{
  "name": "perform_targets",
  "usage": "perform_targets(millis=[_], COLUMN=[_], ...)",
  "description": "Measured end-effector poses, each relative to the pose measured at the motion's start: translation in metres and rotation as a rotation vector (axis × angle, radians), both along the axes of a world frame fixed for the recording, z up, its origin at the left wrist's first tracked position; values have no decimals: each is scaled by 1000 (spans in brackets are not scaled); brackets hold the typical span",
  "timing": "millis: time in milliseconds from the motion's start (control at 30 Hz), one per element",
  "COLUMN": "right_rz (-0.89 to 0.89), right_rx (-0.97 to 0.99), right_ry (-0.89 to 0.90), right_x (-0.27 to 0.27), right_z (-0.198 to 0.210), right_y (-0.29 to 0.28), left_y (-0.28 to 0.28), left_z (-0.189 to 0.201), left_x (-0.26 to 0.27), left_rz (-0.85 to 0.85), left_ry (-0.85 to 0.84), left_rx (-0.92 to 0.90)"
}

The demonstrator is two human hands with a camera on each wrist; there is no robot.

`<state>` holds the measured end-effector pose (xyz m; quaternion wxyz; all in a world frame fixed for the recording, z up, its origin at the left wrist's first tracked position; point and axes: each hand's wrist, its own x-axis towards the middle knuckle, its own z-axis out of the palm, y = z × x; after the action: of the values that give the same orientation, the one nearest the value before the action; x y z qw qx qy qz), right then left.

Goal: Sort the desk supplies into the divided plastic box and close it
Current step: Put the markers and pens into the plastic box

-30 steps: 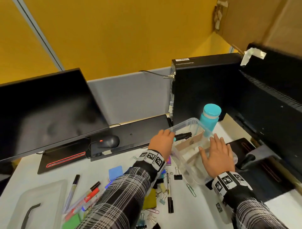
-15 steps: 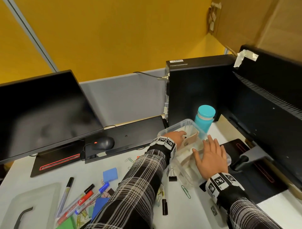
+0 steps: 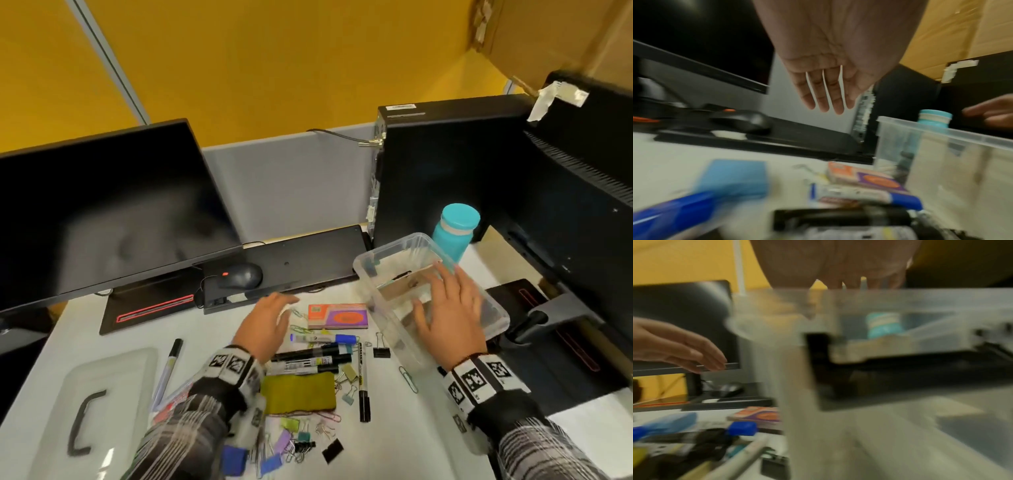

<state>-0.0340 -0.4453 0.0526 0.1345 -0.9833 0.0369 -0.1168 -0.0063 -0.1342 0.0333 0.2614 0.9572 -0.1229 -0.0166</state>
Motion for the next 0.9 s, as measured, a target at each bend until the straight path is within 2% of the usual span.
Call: perform_targets(millis=[67,100,133,200,333,467,700,900], right_rz=[187,273,345,392,191,25,-116,-229], right_rx=[27,38,57,121,108,91,210,253], right_ry=[-150,-170,-130,80,486,684,751,748], right_x=[-15,-22,-28,-34,-32,-32,-26,-27], right_z=[6,6,3,-11,-49,-69,-80,-88], right_y=[28,43,55,75,94,102,109,107], left_y=[40,58,75,103,137,144,135,131], left_z=[-17,-23,-29,-36,-48,-54,-61,-63], left_x=[-16,-23,-30,-41,-59,-68,-71,-69], left_rz=[122,182,238,335,422,365,229,197], left_ry=[28,44,57,85,232,291,251,268], left_rx=[13,33,64,145,251,245,338,356])
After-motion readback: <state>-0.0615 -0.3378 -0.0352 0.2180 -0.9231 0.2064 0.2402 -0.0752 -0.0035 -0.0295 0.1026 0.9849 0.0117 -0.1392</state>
